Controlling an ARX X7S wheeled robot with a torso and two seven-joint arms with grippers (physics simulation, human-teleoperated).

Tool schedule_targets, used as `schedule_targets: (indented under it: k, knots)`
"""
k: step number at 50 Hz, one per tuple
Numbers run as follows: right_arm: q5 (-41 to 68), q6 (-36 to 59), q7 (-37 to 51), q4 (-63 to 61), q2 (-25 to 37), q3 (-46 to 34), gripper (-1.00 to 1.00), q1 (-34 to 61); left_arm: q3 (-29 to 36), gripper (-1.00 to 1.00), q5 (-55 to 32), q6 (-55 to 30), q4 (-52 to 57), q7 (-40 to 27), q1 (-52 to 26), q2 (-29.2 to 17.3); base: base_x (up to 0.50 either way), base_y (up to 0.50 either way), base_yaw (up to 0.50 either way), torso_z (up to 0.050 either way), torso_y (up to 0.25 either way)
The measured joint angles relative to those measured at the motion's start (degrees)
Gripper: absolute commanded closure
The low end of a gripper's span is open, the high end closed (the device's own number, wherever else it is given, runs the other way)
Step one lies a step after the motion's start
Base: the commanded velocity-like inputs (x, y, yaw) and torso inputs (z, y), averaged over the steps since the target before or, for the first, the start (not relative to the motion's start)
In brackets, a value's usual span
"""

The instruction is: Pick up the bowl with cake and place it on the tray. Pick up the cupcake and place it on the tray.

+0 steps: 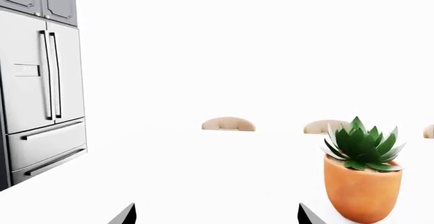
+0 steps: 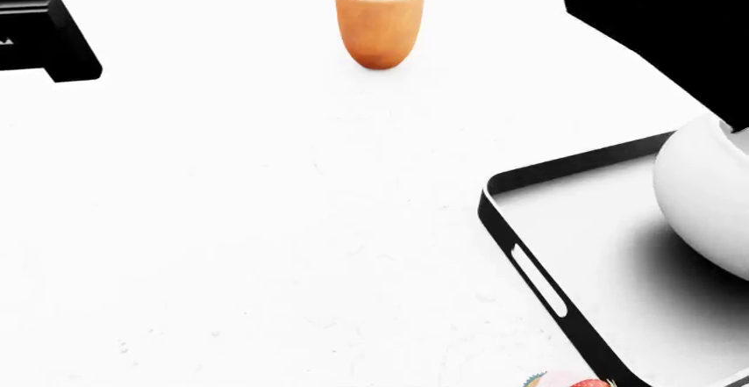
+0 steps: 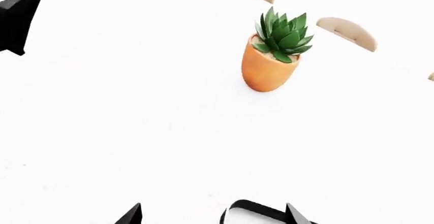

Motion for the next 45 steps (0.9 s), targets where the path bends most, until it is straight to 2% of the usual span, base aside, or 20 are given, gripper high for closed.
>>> schedule_targets:
  k: [28, 45]
  knots:
    - [2.7, -4.54, -13.71, -12.72, 3.97, -7.05, -1.0, 0.0, 0.61, -1.0, 0.08, 0.5, 0.13, 0.05, 0.04, -0.28, 0.0, 0.0, 0.0, 0.0, 0.0]
    - [2.82, -7.08, -21.65, -21.19, 8.74, -12.64, -1.0, 0.0, 0.89, -1.0, 0.17, 0.83, 0.28, 0.1, 0.26, -0.48, 0.0, 0.0, 0.0, 0.0, 0.0]
